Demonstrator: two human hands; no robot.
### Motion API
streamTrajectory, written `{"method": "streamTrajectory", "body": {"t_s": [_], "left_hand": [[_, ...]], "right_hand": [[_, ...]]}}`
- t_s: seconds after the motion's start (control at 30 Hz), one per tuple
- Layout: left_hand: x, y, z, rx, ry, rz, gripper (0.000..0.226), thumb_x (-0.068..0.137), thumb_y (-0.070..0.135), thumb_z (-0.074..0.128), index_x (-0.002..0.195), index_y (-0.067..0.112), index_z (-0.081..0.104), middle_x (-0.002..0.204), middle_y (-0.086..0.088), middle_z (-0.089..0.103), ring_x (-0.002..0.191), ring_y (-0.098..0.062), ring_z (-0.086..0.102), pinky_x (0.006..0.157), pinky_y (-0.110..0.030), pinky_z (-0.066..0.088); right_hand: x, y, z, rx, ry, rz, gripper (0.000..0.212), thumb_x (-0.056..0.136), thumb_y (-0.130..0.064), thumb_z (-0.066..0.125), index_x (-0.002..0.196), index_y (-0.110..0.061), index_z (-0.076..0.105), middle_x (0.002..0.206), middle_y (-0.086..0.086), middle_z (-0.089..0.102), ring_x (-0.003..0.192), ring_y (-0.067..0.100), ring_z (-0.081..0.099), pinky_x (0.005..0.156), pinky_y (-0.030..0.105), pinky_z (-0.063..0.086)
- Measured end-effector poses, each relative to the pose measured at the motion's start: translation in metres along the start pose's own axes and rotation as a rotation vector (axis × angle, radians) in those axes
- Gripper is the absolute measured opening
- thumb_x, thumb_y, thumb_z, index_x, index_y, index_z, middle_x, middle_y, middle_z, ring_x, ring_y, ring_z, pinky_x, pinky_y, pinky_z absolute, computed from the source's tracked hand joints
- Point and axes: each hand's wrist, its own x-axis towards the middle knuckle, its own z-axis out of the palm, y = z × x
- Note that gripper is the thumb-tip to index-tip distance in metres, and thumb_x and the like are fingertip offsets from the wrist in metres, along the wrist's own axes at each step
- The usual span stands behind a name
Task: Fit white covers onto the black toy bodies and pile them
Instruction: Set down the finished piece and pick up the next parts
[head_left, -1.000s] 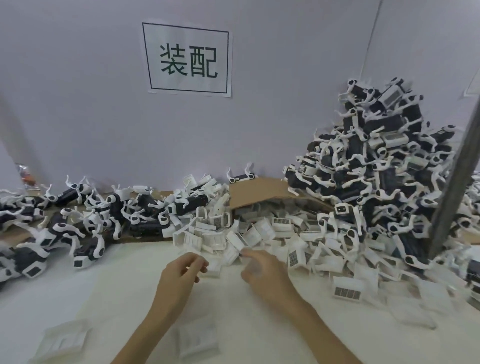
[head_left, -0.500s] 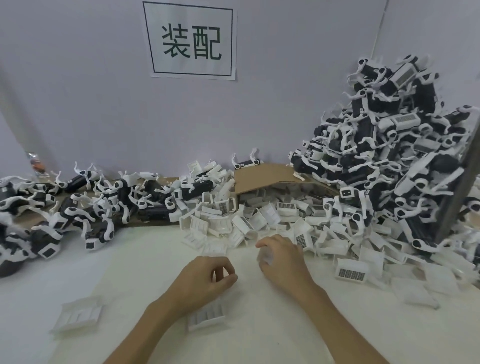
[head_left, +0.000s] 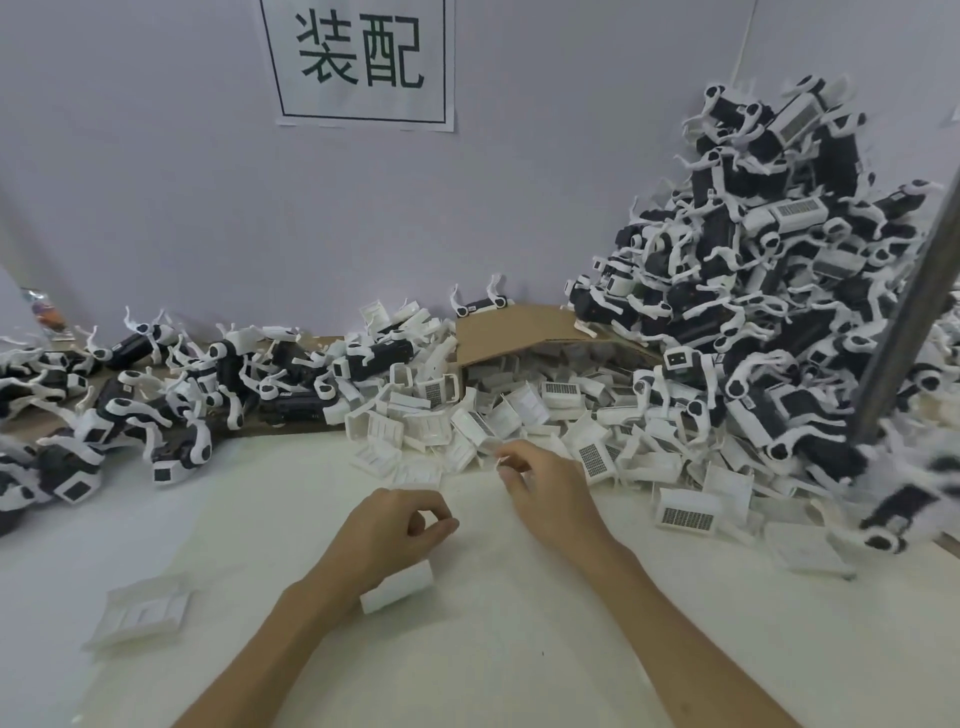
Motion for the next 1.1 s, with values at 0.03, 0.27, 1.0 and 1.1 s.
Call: {"method": "streamTrajectory", "body": {"t_s": [0.03,0.27,1.0,1.1], "left_hand": [[0.001,-0.001,0.0,-0.002,0.006,-0.002,0.027,0.094,0.03,0.069,0.071,0.038,0.058,0.039,0.013,0.042,0.044,-0.011,0.04,0.053,-0.018,0.03],[0.002,-0.001,0.003,-0.018,-0.009,-0.026,0.03,0.094,0.038,0.069,0.066,0.041,0.058,0.04,0.014,0.045,0.045,-0.01,0.041,0.053,-0.019,0.03],[0.024,-0.021,0.01,-0.041,0.05,-0.089,0.059,0.096,0.045,0.061,0.05,0.02,0.034,0.044,0.008,0.032,0.043,-0.008,0.029,0.049,-0.018,0.031],[0.018,-0.017,0.008,-0.17,0.116,-0.068,0.058,0.096,0.043,0.061,0.052,0.02,0.031,0.047,0.01,0.029,0.045,-0.007,0.027,0.048,-0.018,0.029]], "right_hand": [[0.0,-0.001,0.0,0.02,-0.001,0.005,0.022,0.097,-0.02,0.059,0.116,-0.026,0.07,0.097,-0.015,0.069,0.098,0.004,0.063,0.093,0.019,0.039],[-0.004,-0.003,0.002,0.055,-0.076,0.004,0.016,0.095,-0.022,0.061,0.109,-0.024,0.07,0.101,-0.013,0.068,0.102,0.008,0.063,0.106,0.044,0.041],[-0.005,-0.008,-0.002,0.138,-0.004,-0.026,0.027,0.08,0.001,0.064,0.096,-0.02,0.069,0.097,-0.006,0.071,0.096,0.005,0.064,0.097,0.024,0.049],[-0.005,-0.009,-0.001,0.231,0.034,-0.039,0.037,0.077,0.011,0.056,0.099,-0.017,0.069,0.098,-0.007,0.07,0.094,0.002,0.063,0.085,0.008,0.046]]}}
